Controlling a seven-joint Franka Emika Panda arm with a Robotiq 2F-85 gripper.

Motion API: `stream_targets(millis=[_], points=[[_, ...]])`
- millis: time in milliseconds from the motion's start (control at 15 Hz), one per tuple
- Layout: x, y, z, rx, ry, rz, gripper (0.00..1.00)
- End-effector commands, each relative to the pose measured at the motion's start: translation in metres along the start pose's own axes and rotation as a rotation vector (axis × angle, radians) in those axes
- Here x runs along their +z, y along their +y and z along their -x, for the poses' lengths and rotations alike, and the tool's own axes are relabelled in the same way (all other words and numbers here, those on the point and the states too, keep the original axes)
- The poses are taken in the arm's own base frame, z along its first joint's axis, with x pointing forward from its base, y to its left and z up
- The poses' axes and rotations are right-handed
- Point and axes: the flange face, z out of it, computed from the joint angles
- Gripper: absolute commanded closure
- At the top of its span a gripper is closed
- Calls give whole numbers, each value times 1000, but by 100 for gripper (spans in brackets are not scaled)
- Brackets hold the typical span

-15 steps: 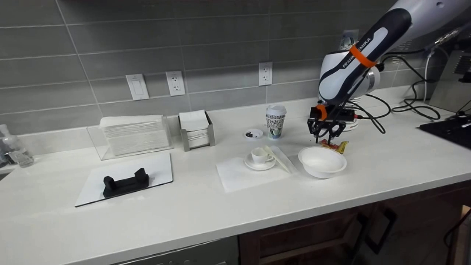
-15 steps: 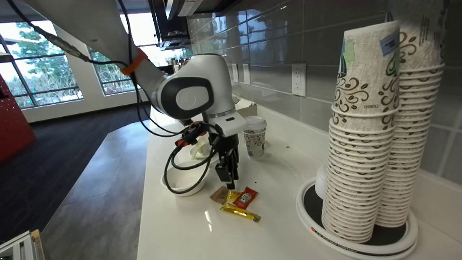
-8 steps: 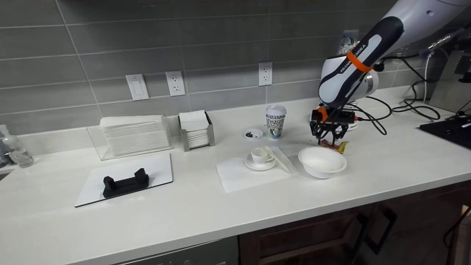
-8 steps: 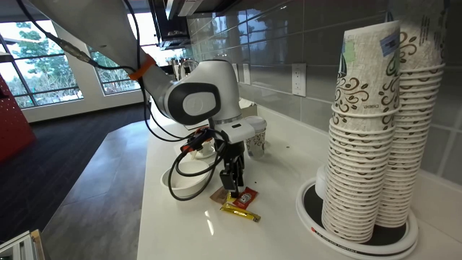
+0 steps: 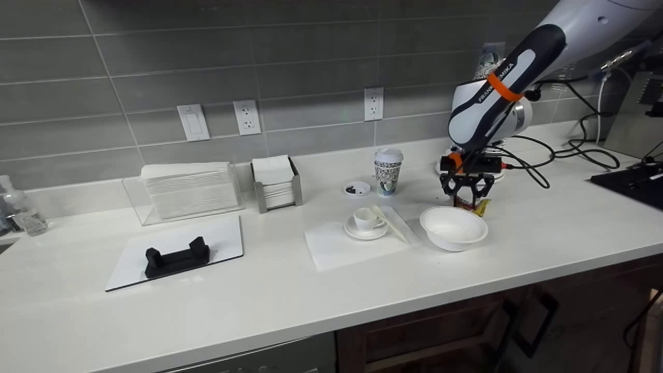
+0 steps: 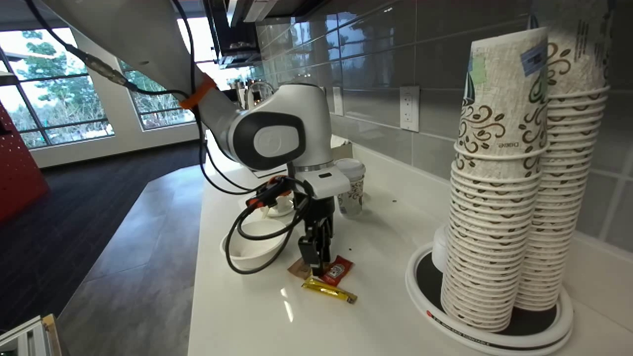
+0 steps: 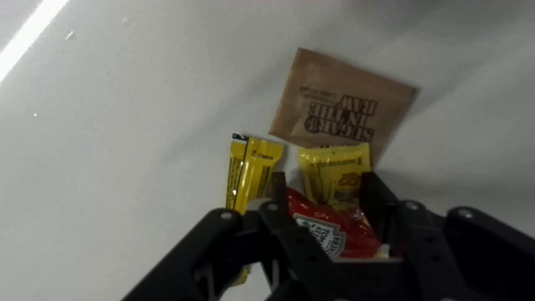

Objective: Pick up a yellow sauce package and place it in the bowl

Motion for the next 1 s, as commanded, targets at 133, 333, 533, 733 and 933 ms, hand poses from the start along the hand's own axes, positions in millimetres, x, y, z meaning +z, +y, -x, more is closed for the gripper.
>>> stream_targets(millis=[133, 333, 533, 733, 933], points=[[0, -12, -2, 5, -18, -26, 35], [6, -13, -2, 12, -35, -24, 32], [15, -15, -4, 24, -37, -19, 35], [15, -20, -5, 16, -33, -45, 40], [13, -22, -5, 11, -36, -56, 46]])
